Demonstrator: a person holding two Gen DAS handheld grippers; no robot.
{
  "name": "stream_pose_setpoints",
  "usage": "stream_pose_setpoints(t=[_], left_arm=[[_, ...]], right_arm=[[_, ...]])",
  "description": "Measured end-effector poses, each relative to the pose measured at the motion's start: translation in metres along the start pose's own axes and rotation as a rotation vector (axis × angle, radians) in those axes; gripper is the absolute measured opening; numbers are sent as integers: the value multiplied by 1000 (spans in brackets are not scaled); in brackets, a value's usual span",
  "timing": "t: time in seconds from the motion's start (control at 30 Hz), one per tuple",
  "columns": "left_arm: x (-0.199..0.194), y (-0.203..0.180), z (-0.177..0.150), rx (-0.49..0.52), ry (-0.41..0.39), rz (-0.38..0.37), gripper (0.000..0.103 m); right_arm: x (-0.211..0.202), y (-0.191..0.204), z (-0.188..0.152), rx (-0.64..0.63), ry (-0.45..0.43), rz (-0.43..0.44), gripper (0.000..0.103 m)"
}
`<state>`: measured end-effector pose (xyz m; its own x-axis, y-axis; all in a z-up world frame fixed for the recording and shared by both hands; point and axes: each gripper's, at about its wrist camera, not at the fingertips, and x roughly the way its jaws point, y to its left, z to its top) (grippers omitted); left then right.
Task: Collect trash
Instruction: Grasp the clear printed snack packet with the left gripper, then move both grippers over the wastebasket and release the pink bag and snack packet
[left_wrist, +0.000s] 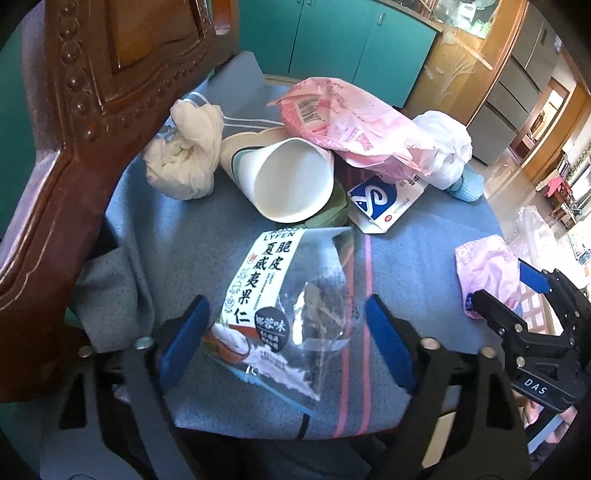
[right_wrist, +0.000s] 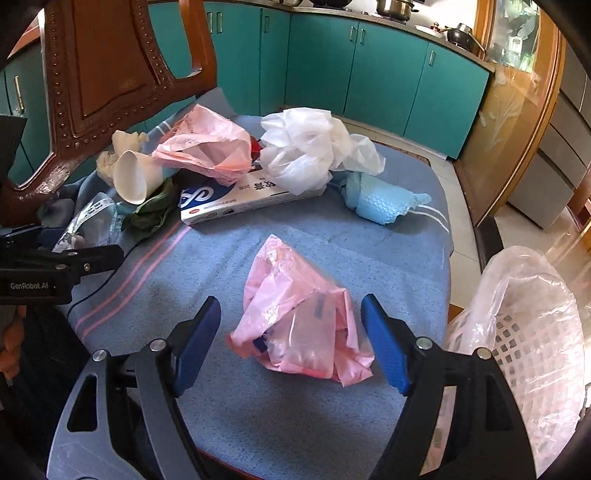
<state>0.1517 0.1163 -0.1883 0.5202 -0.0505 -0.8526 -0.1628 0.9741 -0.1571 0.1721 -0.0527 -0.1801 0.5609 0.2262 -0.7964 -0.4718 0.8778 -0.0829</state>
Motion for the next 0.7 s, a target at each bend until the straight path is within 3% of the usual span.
stream_pose_setpoints(t=[0.1, 0.3, 0.7], left_arm=[[-3, 3, -3, 2, -4, -5, 74], [-11, 1, -7, 7, -23, 1, 63], [-60, -4, -17, 20, -127, 51, 57]], right_arm=[[-2, 2, 0, -4, -1, 25, 64], [-8, 5, -1, 0, -15, 56, 58], [-38, -7, 0, 25, -82, 39, 58]])
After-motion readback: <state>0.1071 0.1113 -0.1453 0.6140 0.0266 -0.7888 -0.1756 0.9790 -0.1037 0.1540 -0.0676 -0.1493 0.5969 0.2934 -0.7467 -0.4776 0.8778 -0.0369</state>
